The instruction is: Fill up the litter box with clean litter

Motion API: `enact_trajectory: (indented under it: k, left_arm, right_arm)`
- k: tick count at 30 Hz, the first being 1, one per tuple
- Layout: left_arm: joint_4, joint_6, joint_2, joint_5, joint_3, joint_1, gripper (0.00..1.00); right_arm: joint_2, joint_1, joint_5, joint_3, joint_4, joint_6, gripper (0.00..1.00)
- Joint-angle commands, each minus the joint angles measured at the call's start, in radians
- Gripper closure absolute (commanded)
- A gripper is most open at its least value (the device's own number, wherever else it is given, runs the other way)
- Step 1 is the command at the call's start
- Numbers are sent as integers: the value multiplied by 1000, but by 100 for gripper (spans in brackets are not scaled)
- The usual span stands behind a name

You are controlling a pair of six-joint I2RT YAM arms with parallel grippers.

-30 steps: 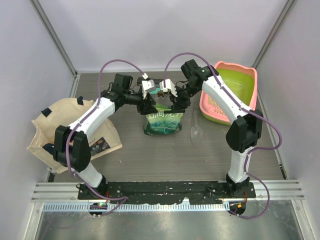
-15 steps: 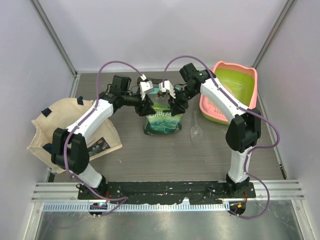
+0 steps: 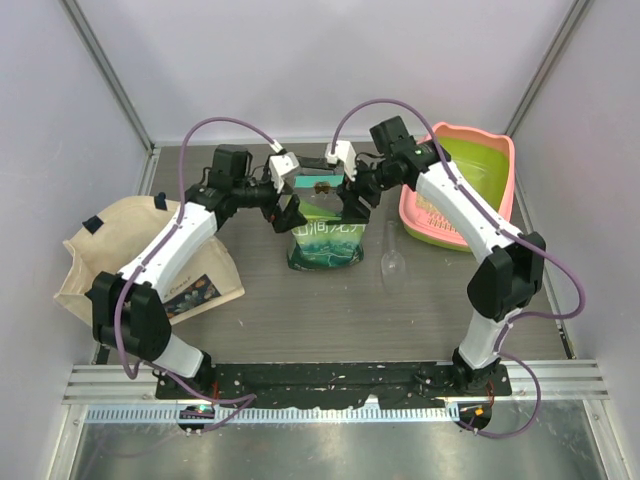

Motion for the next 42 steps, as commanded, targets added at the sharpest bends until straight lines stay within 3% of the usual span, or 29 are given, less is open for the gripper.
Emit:
enact_trajectory:
  k: [1, 8, 12, 16, 24, 27, 32, 42]
  left_arm:
    - [56, -60, -49, -118, 2, 16, 0]
    - [74, -110, -59, -192, 9, 39, 0]
    - [89, -120, -62, -227, 10, 49, 0]
    - [114, -171, -70, -267, 5, 56, 0]
    - [163, -211, -64, -368, 15, 67, 0]
    - [177, -223, -65, -405, 16, 76, 0]
    - [210, -290, -55, -512, 41, 92, 0]
    - [14, -366, 45, -692, 361, 113, 0]
  right_arm:
    - [-97, -14, 85, 6, 129, 191, 36]
    - [-177, -17, 324, -106, 275, 400, 34]
    - [-210, -19, 655, -163, 404, 555, 28]
    - [-215, -20, 829, -193, 488, 601, 21]
    - [-197, -39, 905, -210, 540, 591, 21]
    - [-197, -42, 954, -219, 559, 578, 14]
    - [-186, -54, 1030, -245, 599, 548, 14]
    - [-147, -120, 1101, -149, 611, 540, 14]
